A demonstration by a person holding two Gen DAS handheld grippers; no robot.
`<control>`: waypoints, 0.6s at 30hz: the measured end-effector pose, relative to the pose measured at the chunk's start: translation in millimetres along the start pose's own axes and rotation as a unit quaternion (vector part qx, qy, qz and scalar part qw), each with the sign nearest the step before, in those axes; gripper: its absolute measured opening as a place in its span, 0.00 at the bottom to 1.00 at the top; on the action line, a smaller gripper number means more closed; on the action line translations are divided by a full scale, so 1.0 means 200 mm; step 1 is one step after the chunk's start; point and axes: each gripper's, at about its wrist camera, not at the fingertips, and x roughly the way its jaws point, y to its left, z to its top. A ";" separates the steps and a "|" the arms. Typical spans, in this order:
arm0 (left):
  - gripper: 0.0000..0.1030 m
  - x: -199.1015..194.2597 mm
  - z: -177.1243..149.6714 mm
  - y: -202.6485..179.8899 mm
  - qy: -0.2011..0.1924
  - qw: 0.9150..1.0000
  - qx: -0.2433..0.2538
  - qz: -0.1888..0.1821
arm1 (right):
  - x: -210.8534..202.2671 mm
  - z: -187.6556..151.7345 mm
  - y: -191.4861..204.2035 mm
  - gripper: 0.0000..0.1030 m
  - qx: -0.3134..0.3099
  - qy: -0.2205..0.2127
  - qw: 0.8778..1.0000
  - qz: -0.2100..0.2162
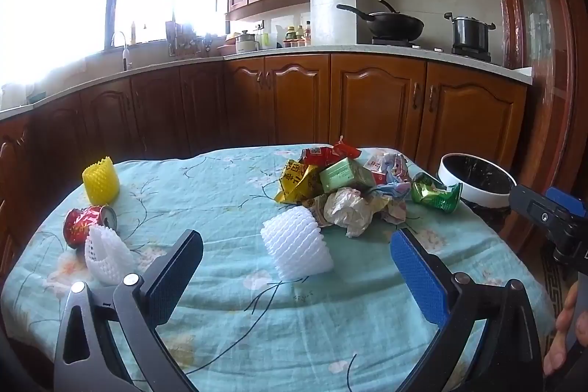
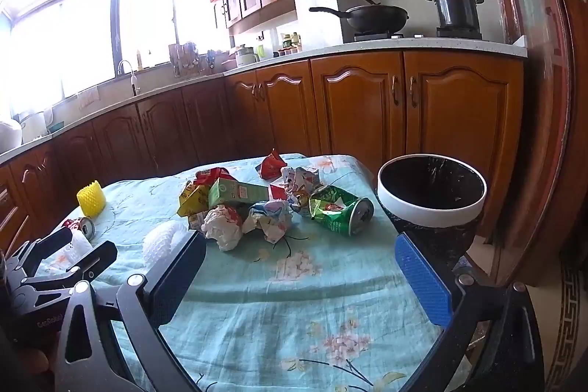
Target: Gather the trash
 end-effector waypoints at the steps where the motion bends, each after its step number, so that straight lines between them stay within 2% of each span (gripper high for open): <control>1: 0.99 0.00 0.00 0.00 -0.002 1.000 0.001 0.000 | 0.00 0.00 0.00 1.00 -0.001 -0.002 1.000 0.000; 10: 0.99 -0.02 0.01 0.00 -0.017 1.000 0.006 0.000 | -0.03 0.01 0.02 1.00 -0.011 -0.019 1.000 0.001; 11: 0.99 -0.03 0.00 0.00 -0.030 1.000 0.005 0.000 | -0.03 0.01 0.02 1.00 -0.011 -0.018 1.000 0.002; 18: 0.99 -0.03 0.02 0.00 -0.018 1.000 0.004 0.002 | -0.03 0.01 0.02 1.00 -0.009 -0.017 1.000 0.005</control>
